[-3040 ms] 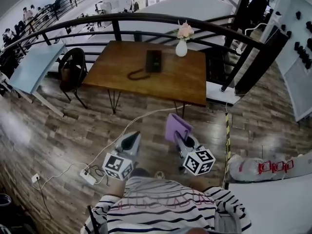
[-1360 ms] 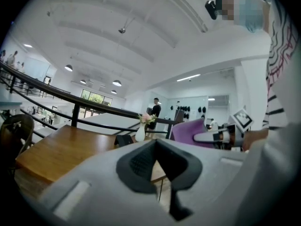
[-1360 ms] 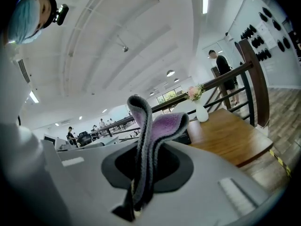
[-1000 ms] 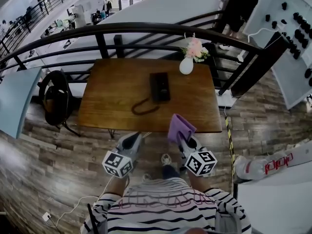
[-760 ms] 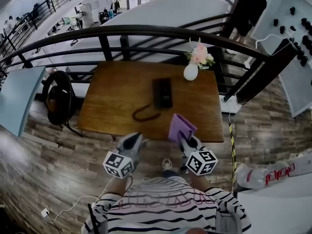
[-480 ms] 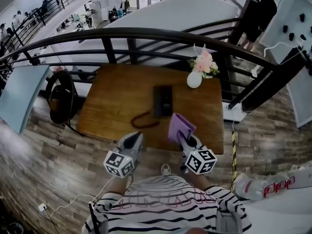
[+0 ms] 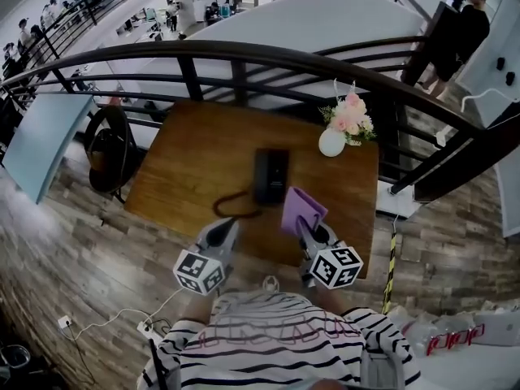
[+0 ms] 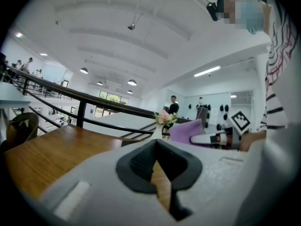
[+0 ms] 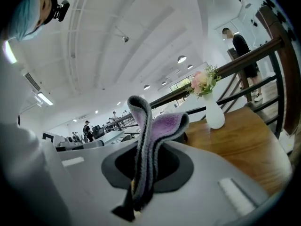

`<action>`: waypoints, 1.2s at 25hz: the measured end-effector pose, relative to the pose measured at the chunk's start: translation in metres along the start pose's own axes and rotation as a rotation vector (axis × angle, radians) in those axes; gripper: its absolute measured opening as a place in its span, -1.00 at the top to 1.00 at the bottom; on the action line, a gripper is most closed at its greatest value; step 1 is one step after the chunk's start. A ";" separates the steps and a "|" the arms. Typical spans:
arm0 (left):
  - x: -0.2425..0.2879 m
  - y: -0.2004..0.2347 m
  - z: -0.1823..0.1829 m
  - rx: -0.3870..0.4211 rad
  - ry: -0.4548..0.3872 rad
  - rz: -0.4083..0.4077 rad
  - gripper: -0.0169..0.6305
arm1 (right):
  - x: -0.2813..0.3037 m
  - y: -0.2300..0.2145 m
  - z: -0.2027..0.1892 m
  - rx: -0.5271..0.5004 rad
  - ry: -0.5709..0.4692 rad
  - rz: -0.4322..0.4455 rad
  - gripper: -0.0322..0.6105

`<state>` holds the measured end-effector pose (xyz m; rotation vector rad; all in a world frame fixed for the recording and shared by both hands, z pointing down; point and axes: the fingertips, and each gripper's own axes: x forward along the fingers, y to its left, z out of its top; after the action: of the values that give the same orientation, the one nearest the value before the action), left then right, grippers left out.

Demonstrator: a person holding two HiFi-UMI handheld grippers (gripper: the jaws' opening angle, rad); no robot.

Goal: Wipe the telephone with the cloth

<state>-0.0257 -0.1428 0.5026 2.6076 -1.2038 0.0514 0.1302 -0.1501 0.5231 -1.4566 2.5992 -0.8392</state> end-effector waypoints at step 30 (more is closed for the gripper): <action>0.076 0.130 0.041 -0.010 0.039 -0.110 0.94 | 0.155 -0.021 0.038 -0.001 0.000 -0.086 0.79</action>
<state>-0.0774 -0.2902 0.5030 2.6467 -1.0437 0.0739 0.0712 -0.2992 0.5345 -1.5794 2.5532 -0.8465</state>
